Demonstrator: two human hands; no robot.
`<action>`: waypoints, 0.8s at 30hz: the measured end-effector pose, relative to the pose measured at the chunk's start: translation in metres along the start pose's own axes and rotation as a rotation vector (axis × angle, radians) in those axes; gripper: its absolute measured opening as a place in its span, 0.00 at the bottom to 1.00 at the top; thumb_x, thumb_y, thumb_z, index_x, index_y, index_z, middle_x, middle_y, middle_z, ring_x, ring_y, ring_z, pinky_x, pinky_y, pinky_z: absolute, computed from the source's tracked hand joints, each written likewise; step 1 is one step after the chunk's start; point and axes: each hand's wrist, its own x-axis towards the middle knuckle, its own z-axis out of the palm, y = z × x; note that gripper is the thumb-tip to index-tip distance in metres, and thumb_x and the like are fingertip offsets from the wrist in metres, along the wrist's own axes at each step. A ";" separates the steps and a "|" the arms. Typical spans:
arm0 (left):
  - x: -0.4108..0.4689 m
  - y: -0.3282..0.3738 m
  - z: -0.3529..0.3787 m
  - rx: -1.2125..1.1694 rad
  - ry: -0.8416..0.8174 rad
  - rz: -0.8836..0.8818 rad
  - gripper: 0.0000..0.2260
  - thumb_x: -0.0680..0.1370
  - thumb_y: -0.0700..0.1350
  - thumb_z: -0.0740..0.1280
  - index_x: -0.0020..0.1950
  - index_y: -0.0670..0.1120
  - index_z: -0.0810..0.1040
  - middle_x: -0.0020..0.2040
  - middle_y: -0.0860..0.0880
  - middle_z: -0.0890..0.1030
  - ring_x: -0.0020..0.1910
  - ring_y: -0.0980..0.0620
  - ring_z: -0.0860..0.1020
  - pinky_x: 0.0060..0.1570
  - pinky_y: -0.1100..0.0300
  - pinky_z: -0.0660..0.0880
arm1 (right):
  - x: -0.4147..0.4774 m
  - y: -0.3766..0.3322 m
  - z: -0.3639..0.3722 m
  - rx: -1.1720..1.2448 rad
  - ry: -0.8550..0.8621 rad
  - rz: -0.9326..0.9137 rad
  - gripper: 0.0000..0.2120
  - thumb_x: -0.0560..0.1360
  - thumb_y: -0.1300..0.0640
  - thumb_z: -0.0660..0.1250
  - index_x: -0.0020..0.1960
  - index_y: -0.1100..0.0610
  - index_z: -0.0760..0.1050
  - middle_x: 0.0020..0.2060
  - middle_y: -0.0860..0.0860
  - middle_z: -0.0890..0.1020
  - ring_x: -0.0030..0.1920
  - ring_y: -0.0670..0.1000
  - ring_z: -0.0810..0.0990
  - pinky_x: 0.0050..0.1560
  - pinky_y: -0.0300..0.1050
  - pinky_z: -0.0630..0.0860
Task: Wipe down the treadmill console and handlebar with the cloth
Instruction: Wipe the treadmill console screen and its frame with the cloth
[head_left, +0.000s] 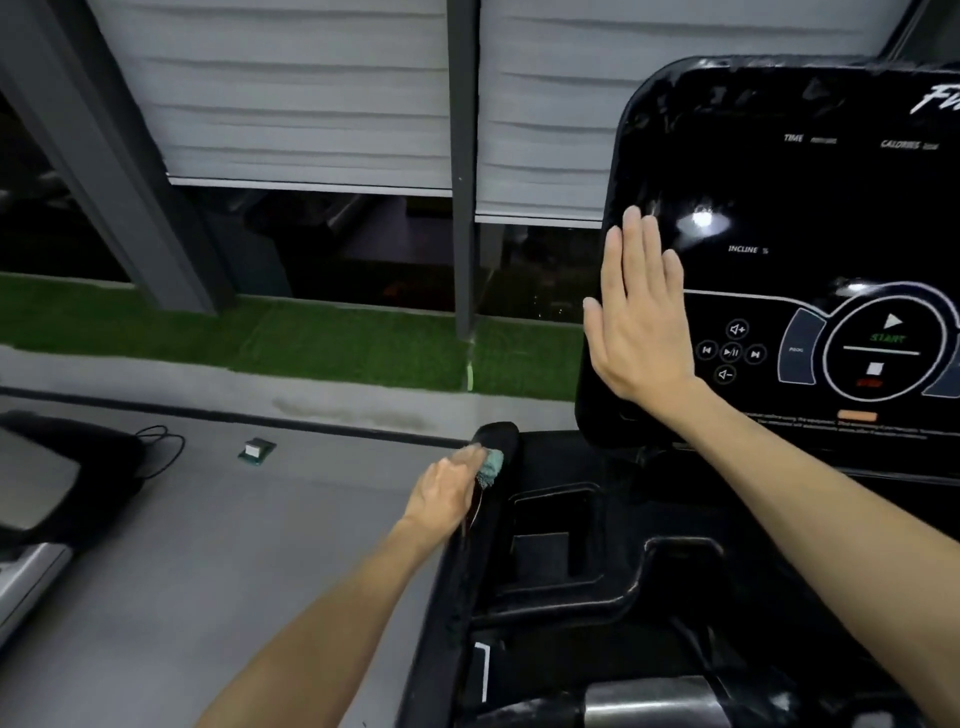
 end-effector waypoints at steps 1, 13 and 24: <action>0.009 -0.003 0.000 -0.006 0.009 0.020 0.22 0.77 0.31 0.56 0.70 0.42 0.71 0.69 0.43 0.74 0.60 0.39 0.77 0.59 0.50 0.72 | 0.001 -0.001 0.001 -0.006 0.013 0.003 0.30 0.82 0.52 0.49 0.77 0.67 0.45 0.77 0.64 0.48 0.78 0.61 0.45 0.77 0.56 0.46; 0.103 -0.046 0.042 -0.125 -0.145 0.196 0.31 0.75 0.25 0.56 0.75 0.45 0.66 0.72 0.44 0.71 0.69 0.45 0.72 0.73 0.56 0.62 | 0.002 -0.002 0.009 -0.037 0.164 0.010 0.30 0.80 0.53 0.50 0.76 0.68 0.48 0.76 0.67 0.52 0.77 0.64 0.49 0.77 0.56 0.45; 0.031 -0.053 0.034 -0.143 -0.144 0.401 0.27 0.78 0.28 0.56 0.77 0.44 0.63 0.76 0.48 0.63 0.75 0.47 0.63 0.72 0.45 0.64 | 0.001 -0.003 0.007 -0.030 0.191 0.012 0.29 0.81 0.55 0.51 0.76 0.69 0.48 0.75 0.69 0.52 0.76 0.66 0.50 0.77 0.57 0.45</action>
